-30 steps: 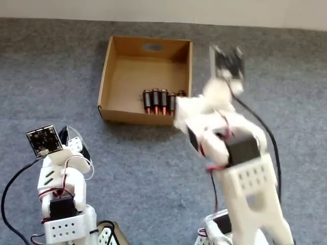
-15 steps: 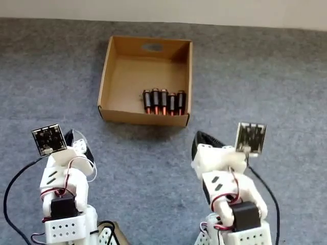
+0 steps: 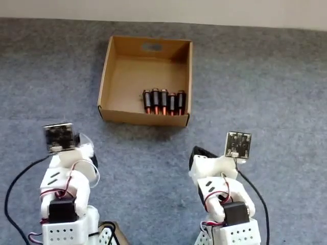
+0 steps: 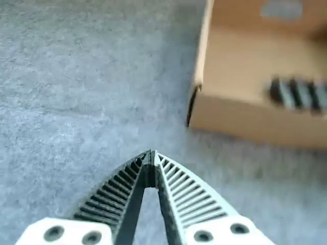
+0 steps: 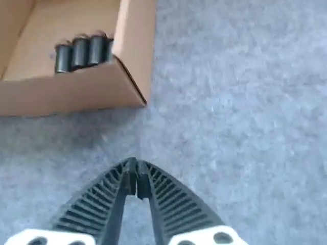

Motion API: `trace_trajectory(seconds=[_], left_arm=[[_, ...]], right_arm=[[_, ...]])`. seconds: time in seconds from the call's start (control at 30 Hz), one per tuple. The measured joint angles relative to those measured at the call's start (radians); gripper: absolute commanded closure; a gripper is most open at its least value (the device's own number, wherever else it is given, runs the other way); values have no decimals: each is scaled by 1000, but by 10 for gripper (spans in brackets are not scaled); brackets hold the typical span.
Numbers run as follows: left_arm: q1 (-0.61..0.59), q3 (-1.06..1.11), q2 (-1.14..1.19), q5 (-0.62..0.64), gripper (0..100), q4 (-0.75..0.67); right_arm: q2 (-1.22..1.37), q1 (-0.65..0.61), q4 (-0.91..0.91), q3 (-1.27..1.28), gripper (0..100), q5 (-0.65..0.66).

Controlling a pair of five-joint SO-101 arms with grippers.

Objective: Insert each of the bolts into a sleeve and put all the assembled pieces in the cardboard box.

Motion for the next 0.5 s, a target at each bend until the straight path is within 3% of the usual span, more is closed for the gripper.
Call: trace_trajectory(seconds=[0.13, 0.2, 0.33, 0.5], left_arm=[[32, 72, 0, -233, 993, 61], [32, 117, 0, -287, 993, 61], [38, 124, -2, -285, 993, 64], [38, 124, -2, -169, 993, 118]], right_arm=[[0, 0, -71, 5, 989, 0], [0, 3, -72, 5, 989, 0], [5, 3, -69, 5, 989, 0], [5, 3, 80, 5, 989, 0]])
